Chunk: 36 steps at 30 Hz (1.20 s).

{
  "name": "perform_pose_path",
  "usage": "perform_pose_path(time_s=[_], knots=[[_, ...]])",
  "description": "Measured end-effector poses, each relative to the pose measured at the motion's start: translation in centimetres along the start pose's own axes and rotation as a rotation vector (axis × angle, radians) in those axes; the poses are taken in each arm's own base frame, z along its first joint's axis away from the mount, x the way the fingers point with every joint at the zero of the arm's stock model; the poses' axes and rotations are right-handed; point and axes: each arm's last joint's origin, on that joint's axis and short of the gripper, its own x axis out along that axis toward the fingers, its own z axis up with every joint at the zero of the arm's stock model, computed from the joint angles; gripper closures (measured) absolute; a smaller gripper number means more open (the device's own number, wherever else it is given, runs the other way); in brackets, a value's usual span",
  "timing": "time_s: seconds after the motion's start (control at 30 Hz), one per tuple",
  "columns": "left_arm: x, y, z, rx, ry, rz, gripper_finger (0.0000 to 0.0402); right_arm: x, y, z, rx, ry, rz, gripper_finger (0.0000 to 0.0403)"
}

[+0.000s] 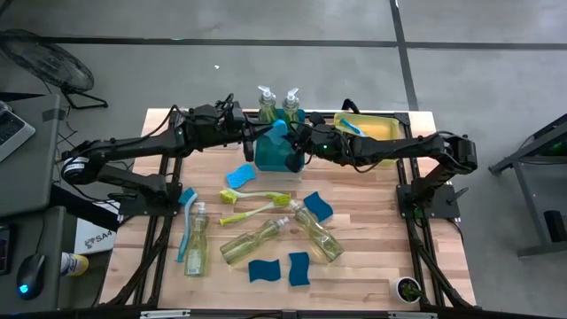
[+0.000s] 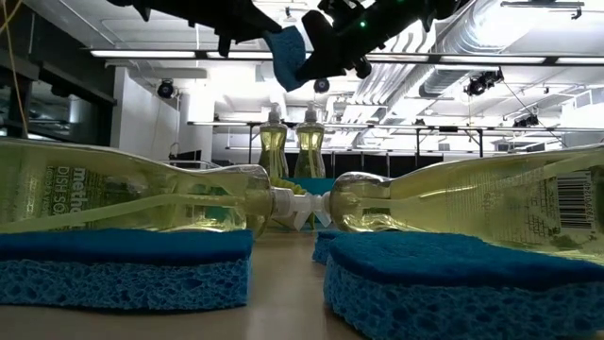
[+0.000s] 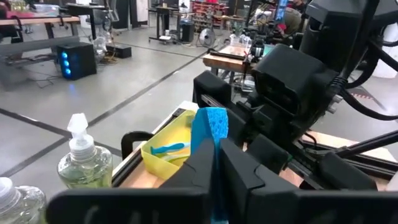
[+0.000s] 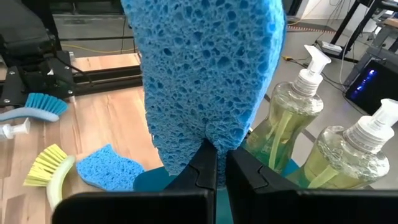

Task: Pick & Place Kitchen Sink Supplies
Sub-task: Put the blue sponge into the transparent bin

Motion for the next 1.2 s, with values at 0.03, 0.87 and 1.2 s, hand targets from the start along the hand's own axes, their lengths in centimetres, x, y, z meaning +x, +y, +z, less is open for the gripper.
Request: perform_pose_path(time_s=[0.03,0.87,1.2], knots=[[0.0,0.0,0.0,0.001,0.001,0.0,0.0396,0.0,0.0,0.0,0.0,0.0,0.0,0.04],[0.0,-0.1,-0.4,-0.024,0.043,-0.031,0.0163,0.4,-1.1,0.2,0.027,-0.022,0.0,0.04],[0.2,0.2,-0.7,-0.021,0.05,0.054,0.018,0.3,-1.0,0.3,0.029,-0.029,0.02,0.04]])
